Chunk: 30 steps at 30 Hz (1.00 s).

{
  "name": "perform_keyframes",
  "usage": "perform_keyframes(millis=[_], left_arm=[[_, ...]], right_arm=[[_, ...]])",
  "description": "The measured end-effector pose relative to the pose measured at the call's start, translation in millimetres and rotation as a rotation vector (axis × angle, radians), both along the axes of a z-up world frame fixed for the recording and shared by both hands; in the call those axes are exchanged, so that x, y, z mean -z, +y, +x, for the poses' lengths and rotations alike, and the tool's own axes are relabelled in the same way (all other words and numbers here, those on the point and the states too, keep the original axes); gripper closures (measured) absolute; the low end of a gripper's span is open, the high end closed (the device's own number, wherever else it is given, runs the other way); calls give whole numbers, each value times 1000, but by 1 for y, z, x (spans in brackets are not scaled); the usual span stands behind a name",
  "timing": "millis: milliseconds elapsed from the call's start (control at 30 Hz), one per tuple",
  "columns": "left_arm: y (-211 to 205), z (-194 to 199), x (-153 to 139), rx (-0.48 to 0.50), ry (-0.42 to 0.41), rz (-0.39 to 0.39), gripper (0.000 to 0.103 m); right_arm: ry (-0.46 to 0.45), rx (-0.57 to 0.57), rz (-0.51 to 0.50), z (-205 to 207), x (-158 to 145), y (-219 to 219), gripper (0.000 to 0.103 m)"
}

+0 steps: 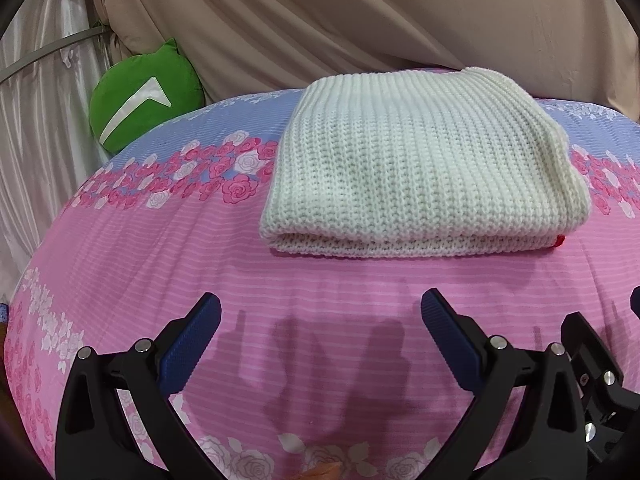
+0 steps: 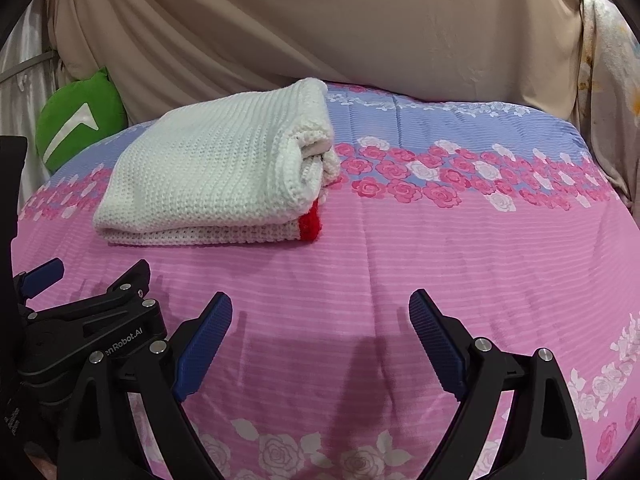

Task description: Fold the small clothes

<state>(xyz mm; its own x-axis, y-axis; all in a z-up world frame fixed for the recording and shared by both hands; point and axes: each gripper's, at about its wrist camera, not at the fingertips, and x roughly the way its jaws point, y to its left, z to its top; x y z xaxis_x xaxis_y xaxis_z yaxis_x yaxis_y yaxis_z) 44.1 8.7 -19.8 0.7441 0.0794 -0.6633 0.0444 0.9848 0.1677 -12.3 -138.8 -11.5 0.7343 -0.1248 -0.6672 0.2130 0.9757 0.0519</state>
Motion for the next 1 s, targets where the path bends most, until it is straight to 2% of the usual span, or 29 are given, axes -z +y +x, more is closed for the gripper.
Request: perform_keyframes(millis=[1000], left_arm=[[-2,-5,-3,-9,-27,-1,7]], right_arm=[[-10,7,-20,-1,-3,1,15]])
